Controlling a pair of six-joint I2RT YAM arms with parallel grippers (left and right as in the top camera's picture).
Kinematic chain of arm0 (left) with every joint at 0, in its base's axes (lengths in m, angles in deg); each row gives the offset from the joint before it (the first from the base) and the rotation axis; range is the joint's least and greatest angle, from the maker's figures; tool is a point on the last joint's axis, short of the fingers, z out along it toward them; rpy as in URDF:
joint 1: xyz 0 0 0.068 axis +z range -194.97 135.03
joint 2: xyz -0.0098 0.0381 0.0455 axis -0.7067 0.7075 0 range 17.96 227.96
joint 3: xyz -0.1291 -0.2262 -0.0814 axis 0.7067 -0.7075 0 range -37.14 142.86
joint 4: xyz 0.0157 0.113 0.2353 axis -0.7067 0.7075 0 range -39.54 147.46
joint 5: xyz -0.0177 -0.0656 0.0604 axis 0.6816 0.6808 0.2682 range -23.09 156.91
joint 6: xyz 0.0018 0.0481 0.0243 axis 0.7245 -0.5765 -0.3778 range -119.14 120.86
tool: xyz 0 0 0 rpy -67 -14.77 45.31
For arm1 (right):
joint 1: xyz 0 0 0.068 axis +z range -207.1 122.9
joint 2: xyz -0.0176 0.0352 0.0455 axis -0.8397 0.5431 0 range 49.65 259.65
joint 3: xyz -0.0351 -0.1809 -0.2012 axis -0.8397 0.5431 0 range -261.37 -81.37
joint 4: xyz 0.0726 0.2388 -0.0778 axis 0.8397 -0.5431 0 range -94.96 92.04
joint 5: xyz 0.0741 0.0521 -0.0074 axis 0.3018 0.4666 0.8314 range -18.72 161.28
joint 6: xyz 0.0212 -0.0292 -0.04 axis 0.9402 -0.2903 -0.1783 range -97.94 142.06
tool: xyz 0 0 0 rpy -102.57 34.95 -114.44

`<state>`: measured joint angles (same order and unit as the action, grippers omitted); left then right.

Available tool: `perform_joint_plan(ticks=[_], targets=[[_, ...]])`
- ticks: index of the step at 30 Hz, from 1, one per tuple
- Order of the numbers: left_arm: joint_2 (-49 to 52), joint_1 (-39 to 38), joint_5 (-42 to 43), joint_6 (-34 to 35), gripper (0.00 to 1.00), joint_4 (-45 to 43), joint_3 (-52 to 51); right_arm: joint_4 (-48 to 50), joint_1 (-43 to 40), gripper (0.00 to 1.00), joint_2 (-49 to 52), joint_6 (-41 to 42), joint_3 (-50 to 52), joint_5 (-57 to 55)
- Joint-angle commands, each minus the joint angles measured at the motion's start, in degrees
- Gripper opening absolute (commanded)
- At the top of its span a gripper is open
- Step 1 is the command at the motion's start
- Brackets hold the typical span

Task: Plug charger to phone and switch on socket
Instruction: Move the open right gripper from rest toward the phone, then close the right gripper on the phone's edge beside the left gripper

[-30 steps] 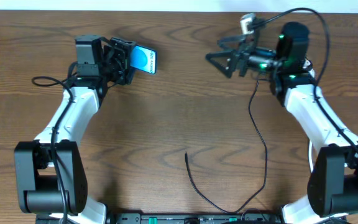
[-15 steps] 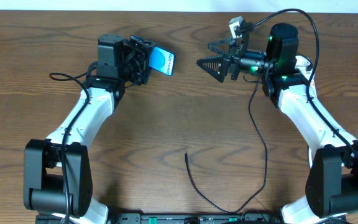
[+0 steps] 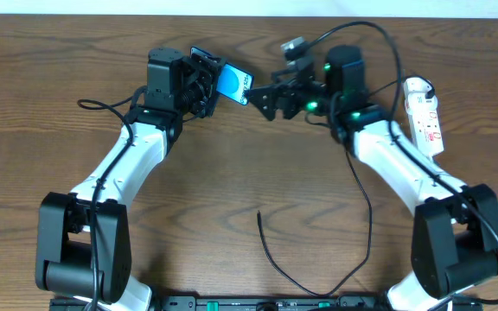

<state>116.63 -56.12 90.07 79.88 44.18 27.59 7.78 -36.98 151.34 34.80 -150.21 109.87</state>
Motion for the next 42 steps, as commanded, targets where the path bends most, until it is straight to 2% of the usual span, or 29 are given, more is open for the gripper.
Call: perform_joint_plan(ticks=[1, 8, 10, 22, 30, 42], targets=[[-1.25, -0.42, -0.7, -0.76, 0.07, -0.7, 0.0, -0.04, 2.27, 0.98, 0.81, -1.81, -1.18, -6.8], [-1.25, -0.83, 0.02, -0.72, 0.07, -0.72, 0.0, -0.42, 2.91, 0.96, 1.09, -3.63, -1.18, -6.75], [-1.25, -0.83, 0.17, -0.7, 0.07, -0.72, 0.0, -0.35, 2.78, 0.98, 1.53, -3.87, -1.16, -5.7], [-1.25, -0.83, 0.17, -0.55, 0.07, -0.7, 0.0, 7.91, 1.05, 0.99, 8.66, -4.02, -1.18, 11.28], [-1.25, -0.83, 0.39, 0.66, 0.07, -0.7, 0.0, 10.32, 0.98, 0.99, 8.68, -3.91, -1.18, 11.52], [-1.25, -0.9, 0.83, 4.09, 0.07, -0.7, 0.0, 15.13, 0.98, 0.97, 8.7, 3.15, -1.18, 7.32]])
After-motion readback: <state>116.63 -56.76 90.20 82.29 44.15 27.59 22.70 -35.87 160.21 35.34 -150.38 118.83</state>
